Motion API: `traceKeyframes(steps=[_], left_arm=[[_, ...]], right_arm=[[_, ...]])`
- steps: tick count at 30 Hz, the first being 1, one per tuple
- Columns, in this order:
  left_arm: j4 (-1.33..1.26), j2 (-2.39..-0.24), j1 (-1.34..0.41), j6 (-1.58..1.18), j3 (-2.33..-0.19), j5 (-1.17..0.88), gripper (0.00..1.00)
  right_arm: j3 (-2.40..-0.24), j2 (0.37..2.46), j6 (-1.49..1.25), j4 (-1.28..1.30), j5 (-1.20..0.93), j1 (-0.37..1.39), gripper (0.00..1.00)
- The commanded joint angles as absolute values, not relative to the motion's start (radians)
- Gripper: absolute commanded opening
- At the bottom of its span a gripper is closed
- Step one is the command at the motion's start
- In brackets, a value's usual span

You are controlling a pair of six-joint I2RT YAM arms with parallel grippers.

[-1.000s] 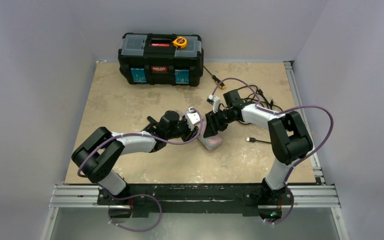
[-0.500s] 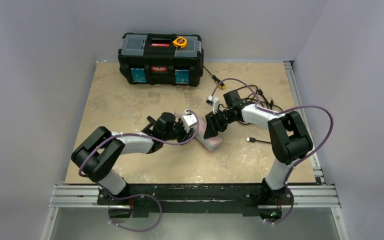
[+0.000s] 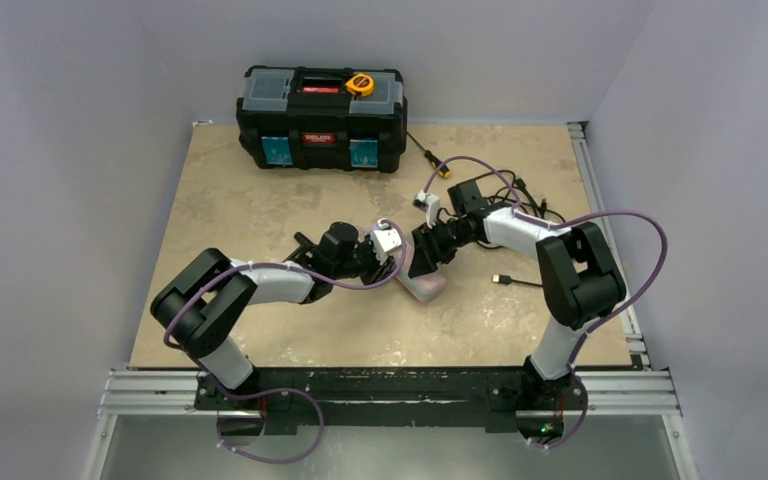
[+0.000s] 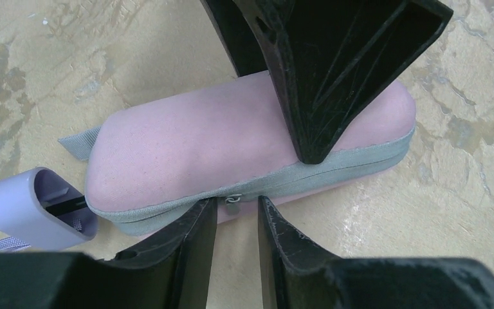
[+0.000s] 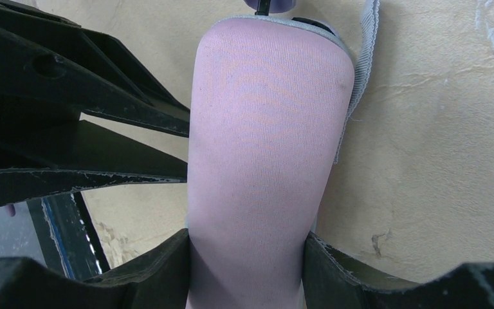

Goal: Open the umbrella

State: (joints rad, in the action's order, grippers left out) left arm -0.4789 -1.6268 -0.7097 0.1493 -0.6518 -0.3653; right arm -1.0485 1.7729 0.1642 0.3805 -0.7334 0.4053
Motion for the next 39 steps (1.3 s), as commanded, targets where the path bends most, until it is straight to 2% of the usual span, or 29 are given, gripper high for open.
traceKeyframes(steps=[1, 5, 6, 14, 24, 29, 32, 33, 35, 37, 38, 39], left_arm=[[-0.553, -1.670, -0.733, 0.142, -0.715, -0.403, 0.26], [-0.541, -1.682, -0.735, 0.138, -0.716, -0.393, 0.02], [-0.538, -1.675, -0.735, 0.140, -0.708, -0.392, 0.00], [-0.501, -1.584, -0.810, 0.167, -0.619, -0.434, 0.00], [-0.524, -1.583, -0.880, 0.088, -0.593, -0.403, 0.00], [-0.517, -1.572, -0.884, 0.039, -0.578, -0.353, 0.00], [-0.493, -1.551, -0.839, 0.019, -0.563, -0.345, 0.00], [-0.465, -1.544, -0.818, 0.012, -0.562, -0.351, 0.00], [-0.432, -1.519, -0.776, -0.004, -0.552, -0.366, 0.00], [-0.398, -1.494, -0.748, 0.028, -0.538, -0.374, 0.00], [-0.387, -1.487, -0.735, 0.044, -0.534, -0.386, 0.00], [-0.383, -1.485, -0.724, 0.051, -0.532, -0.395, 0.00]], right_arm=[[-1.027, 1.783, 0.171, 0.415, -0.721, 0.416, 0.00], [-1.021, 1.775, 0.139, 0.390, -0.717, 0.415, 0.00], [-1.020, 1.774, 0.124, 0.381, -0.714, 0.414, 0.00], [-0.986, 1.748, -0.108, 0.237, -0.590, 0.414, 0.00], [-0.976, 1.713, -0.410, 0.033, -0.510, 0.414, 0.00], [-0.981, 1.699, -0.625, -0.040, -0.397, 0.414, 0.00], [-0.973, 1.665, -0.651, -0.016, -0.385, 0.415, 0.00], [-0.967, 1.645, -0.646, -0.004, -0.400, 0.414, 0.08], [-0.948, 1.588, -0.609, 0.060, -0.397, 0.411, 0.39], [-0.913, 1.515, -0.551, 0.087, -0.422, 0.404, 0.63], [-0.909, 1.481, -0.504, 0.104, -0.434, 0.401, 0.74], [-0.913, 1.440, -0.429, 0.114, -0.459, 0.397, 0.80]])
